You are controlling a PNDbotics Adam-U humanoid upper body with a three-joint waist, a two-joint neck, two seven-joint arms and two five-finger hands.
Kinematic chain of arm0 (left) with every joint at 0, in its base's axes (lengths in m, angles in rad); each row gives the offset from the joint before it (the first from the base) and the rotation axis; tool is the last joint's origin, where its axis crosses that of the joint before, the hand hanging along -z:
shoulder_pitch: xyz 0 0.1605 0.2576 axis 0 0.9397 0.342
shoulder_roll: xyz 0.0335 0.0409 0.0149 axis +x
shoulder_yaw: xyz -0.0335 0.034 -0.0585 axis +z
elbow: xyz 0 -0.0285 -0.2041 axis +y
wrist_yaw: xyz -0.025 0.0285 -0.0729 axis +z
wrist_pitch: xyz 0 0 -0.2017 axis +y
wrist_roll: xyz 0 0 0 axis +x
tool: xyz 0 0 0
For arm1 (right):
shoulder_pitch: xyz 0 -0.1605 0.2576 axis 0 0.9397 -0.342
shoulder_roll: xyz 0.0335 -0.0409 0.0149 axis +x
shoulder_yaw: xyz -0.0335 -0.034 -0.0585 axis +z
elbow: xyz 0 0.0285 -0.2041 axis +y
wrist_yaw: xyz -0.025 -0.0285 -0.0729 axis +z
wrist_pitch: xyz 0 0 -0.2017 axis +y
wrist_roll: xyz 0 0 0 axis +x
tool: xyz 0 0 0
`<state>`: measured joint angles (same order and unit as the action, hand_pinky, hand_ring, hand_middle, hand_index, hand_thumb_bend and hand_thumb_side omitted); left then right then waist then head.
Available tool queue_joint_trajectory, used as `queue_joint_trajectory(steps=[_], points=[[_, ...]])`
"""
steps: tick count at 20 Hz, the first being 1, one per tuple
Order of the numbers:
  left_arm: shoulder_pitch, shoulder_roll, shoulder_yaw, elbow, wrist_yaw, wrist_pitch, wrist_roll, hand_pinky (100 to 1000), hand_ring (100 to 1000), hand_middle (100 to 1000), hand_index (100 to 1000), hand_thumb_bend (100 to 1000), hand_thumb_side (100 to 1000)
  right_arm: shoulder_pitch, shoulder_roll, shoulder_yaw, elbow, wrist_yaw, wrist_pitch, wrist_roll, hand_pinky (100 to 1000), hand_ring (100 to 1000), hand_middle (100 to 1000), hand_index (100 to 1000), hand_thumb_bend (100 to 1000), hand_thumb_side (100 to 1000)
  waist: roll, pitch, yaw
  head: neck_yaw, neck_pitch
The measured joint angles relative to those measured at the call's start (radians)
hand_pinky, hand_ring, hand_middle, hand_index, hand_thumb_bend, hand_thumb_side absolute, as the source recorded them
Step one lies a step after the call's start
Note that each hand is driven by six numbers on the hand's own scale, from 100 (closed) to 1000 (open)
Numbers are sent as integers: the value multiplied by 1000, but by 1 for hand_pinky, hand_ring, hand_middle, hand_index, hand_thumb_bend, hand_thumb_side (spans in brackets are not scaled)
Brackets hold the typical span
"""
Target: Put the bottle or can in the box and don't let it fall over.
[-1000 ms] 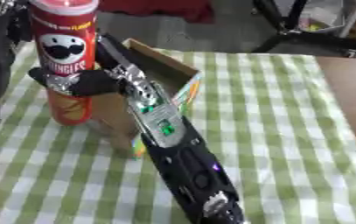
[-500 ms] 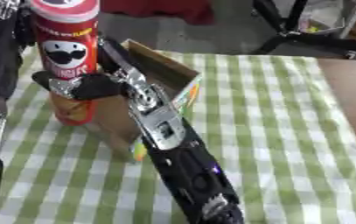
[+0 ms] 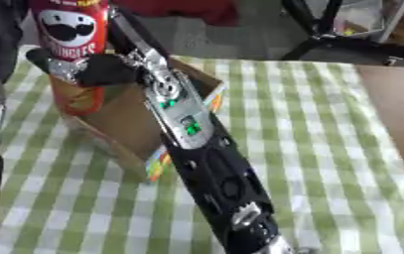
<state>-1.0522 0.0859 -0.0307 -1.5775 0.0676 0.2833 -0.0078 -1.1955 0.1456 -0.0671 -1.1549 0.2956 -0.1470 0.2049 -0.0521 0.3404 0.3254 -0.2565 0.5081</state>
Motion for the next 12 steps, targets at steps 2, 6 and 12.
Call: queue_joint_trajectory(steps=[2,6,12], points=[[-5,-3,0,2,4,-2,2,992,932,366,1000,100,726,-1,-1,0,0,-6,0,-1,966,519,634,518,156,100,4,0,-5,2,0],[-15,-9,-1,9,8,-4,3,994,933,366,1000,100,728,-8,-12,-1,0,-18,2,-4,965,519,634,514,180,100,17,0,-26,7,0],[-17,-22,-4,26,8,-5,-5,1000,959,440,1000,100,761,-11,-35,-6,11,-19,4,5,982,637,702,565,100,100,27,0,-49,13,4]])
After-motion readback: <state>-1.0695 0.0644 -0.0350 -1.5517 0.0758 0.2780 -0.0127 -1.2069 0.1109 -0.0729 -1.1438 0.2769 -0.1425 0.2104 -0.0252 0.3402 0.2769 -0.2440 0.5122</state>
